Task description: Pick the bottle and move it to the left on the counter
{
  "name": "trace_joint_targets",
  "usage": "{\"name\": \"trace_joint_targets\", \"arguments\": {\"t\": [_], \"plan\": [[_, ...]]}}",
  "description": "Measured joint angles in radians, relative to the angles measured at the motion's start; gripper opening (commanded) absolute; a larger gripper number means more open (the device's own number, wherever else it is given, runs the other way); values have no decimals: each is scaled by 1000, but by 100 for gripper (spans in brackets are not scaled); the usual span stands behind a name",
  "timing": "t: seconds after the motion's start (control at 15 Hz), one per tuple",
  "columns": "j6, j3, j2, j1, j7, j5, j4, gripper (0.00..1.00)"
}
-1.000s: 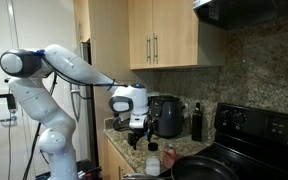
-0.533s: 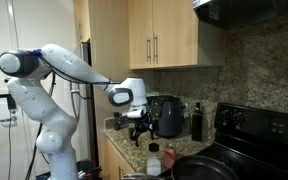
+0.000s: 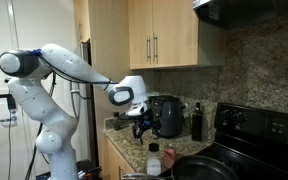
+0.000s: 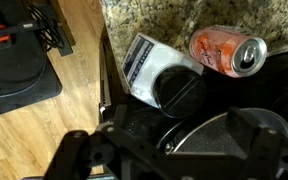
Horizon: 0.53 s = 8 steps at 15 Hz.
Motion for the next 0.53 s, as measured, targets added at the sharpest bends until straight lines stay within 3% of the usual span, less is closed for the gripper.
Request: {"name": "trace_joint_targets", "arguments": {"t": [0.53], "plan": [[51, -39, 59, 30, -63, 71, 16, 100]]}}
